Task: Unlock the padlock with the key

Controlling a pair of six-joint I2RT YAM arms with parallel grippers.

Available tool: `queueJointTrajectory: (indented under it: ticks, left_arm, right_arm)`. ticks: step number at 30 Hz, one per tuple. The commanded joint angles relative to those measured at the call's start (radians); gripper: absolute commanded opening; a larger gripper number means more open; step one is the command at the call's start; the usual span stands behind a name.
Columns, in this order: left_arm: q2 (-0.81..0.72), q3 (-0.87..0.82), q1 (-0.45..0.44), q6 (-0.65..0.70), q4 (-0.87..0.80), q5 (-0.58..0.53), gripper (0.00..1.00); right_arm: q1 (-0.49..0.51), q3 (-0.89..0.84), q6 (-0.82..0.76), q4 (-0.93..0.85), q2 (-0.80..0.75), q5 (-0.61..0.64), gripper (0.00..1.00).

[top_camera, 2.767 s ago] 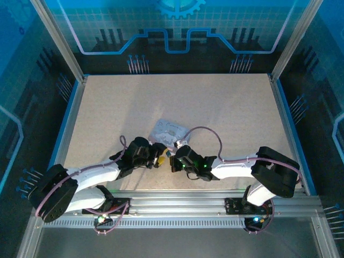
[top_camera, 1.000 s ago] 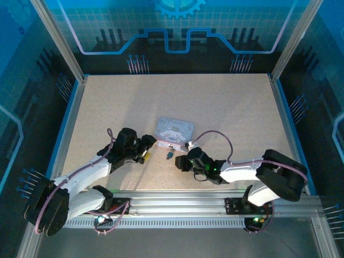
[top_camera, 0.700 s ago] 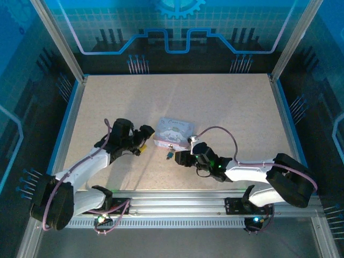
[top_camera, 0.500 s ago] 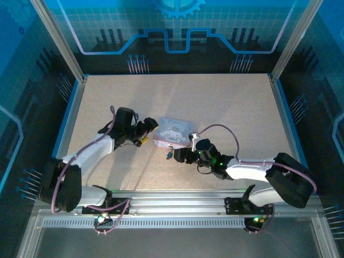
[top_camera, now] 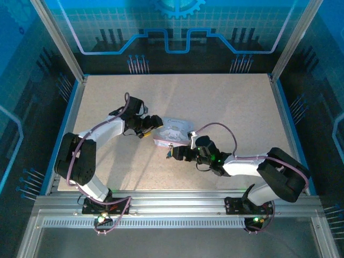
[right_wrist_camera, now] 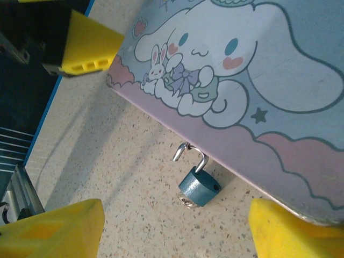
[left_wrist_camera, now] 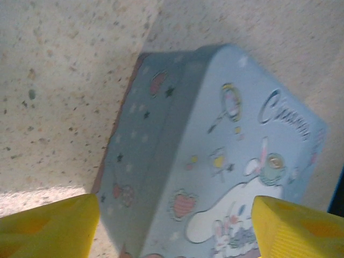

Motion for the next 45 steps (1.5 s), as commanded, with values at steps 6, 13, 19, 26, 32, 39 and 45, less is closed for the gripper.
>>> queueJointTrajectory:
  ticks: [6, 13, 19, 26, 32, 39, 45]
  left_arm:
    - [0.026, -0.038, -0.005, 0.053, -0.040, -0.005, 0.70]
    - [-0.010, -0.105, -0.041, 0.041, -0.039, -0.020, 0.67]
    - [-0.100, -0.204, -0.070, -0.031, 0.011, -0.034, 0.66]
    - [-0.163, -0.248, -0.098, -0.061, 0.003, -0.051, 0.66]
    - [-0.159, -0.243, -0.098, -0.064, 0.005, -0.050, 0.66]
    - [-0.164, -0.242, -0.098, -0.065, 0.009, -0.056, 0.66]
    - [-0.169, -0.252, -0.099, -0.076, 0.022, -0.059, 0.66]
  right_arm:
    - [-0.043, 0.052, -0.022, 0.020, 0.034, -0.033, 0.71]
    - [-0.074, 0.085, -0.085, 0.002, 0.057, -0.049, 0.71]
    - [-0.104, 0.091, -0.117, 0.048, 0.089, -0.069, 0.71]
    - [-0.143, 0.118, -0.151, 0.059, 0.117, -0.128, 0.69]
    - [-0.144, 0.078, -0.144, 0.080, 0.098, -0.157, 0.66]
    - [-0.144, -0.030, -0.125, 0.179, 0.058, -0.147, 0.65]
    - [-0.139, -0.017, -0.147, 0.219, 0.100, -0.205, 0.60]
